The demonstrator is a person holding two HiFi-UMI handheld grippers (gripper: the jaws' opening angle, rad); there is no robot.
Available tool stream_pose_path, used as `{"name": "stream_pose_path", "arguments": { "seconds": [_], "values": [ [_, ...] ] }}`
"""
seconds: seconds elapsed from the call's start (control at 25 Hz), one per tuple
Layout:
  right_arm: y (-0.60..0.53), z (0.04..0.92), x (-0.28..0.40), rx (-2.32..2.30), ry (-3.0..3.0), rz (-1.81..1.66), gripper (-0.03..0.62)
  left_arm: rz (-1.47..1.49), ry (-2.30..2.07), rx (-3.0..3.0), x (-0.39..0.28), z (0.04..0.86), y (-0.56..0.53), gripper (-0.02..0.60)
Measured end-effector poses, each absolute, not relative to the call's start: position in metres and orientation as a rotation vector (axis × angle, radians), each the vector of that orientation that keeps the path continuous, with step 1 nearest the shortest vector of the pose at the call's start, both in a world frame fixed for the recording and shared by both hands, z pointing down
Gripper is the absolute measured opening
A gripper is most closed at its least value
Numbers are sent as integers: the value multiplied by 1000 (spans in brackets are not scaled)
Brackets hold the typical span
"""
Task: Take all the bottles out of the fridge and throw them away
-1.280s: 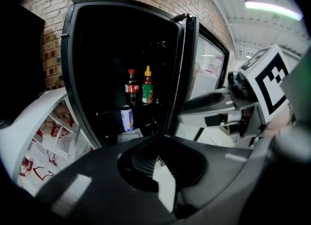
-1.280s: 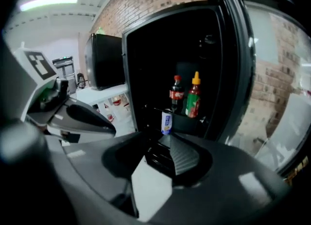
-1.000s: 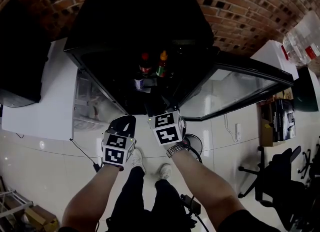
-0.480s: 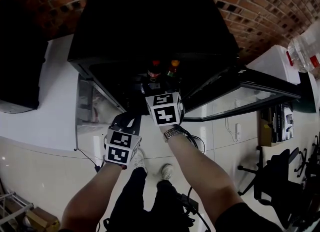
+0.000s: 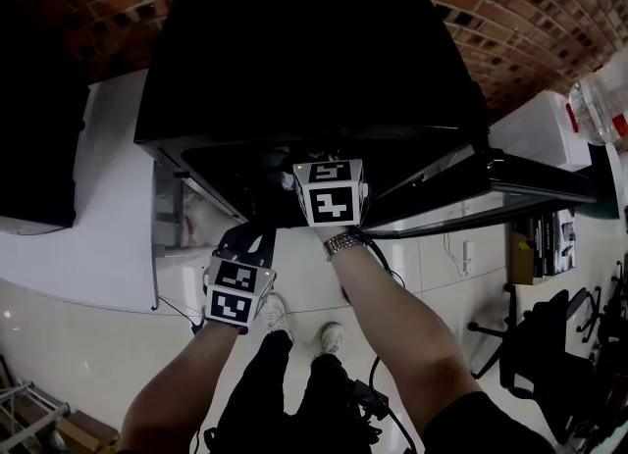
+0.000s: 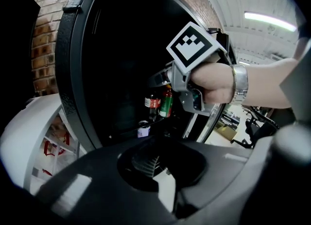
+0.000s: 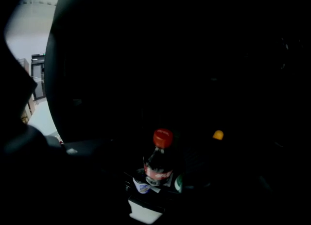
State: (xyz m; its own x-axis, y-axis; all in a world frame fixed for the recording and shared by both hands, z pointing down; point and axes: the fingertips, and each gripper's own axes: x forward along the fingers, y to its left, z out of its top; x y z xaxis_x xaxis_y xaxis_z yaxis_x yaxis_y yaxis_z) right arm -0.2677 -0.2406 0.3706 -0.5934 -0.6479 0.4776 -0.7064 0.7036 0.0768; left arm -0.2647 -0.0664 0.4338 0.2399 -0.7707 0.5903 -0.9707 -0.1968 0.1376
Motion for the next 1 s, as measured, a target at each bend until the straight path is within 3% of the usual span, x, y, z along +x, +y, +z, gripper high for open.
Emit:
{"name": "stream_pose_path", "arguments": {
  "seconds": [0.36,0.44,1.0],
  "values": [
    [-253,380,-275,1048,-2389,184,205,549,-1570,2032,-272,442,-71,3],
    [-256,383,-272,1062,-2379,194,150,549,-1569,2029,-273,444,-72,3],
    [-205,381,-248,987,-2431,195,138,558,-1567,2019,-255,451,-60,3]
  ]
}}
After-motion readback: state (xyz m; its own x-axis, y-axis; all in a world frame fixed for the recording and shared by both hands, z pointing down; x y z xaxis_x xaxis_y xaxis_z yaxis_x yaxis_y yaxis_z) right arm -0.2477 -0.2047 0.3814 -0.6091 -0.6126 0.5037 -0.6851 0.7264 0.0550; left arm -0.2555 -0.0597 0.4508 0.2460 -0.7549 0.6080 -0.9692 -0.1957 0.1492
